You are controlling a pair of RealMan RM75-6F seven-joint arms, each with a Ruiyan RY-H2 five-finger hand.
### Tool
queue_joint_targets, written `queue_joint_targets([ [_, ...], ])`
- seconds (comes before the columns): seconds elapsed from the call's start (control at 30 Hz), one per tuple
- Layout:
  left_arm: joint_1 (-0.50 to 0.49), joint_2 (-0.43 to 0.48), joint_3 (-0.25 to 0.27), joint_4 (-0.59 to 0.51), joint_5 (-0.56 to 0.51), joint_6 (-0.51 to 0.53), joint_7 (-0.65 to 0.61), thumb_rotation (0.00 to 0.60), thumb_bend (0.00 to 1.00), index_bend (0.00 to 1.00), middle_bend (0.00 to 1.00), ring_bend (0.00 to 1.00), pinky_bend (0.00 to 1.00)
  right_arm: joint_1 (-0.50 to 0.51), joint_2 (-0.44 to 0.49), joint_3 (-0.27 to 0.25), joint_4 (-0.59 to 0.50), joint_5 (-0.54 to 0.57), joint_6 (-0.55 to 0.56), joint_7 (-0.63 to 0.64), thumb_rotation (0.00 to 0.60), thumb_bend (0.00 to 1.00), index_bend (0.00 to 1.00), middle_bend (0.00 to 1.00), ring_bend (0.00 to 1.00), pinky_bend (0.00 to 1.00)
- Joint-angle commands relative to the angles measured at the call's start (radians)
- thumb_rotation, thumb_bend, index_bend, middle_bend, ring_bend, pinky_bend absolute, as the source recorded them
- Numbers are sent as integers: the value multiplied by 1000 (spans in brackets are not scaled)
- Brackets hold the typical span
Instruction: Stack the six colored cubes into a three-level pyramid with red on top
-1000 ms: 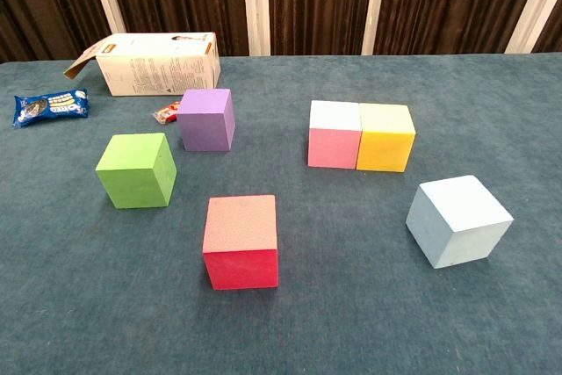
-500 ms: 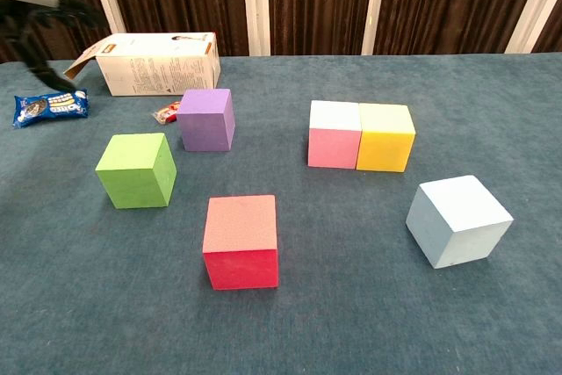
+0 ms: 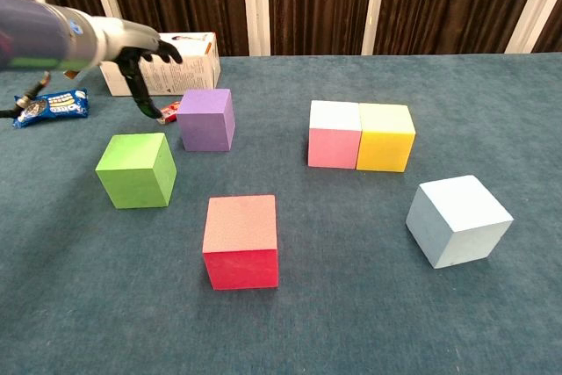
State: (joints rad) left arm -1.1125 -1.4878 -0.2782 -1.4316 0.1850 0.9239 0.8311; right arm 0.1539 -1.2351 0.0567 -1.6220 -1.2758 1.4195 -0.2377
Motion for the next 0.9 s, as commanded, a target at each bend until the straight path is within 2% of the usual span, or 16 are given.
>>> queue_joint_targets([
  [0.03, -16, -28, 14, 30, 14, -15, -7, 600, 295, 88, 5, 0, 0, -1, 0, 3, -1, 5, -5, -3, 600, 74, 0, 0, 0, 0],
  [0.4, -34, -80, 21, 82, 53, -22, -40, 600, 305, 161, 78, 0, 0, -6, 2, 16, -10, 16, -19, -7, 600, 75, 0, 0, 0, 0],
  [0.77, -59, -102, 11, 89, 51, -4, -39, 600, 309, 168, 107, 0, 0, -14, 12, 27, -27, 30, -27, -6, 600, 75, 0, 0, 0, 0],
  [0.9, -68, -110, 13, 99, 32, -7, -28, 600, 339, 181, 146, 0, 0, -14, 15, 26, -29, 37, -38, -13, 600, 74, 0, 0, 0, 0],
])
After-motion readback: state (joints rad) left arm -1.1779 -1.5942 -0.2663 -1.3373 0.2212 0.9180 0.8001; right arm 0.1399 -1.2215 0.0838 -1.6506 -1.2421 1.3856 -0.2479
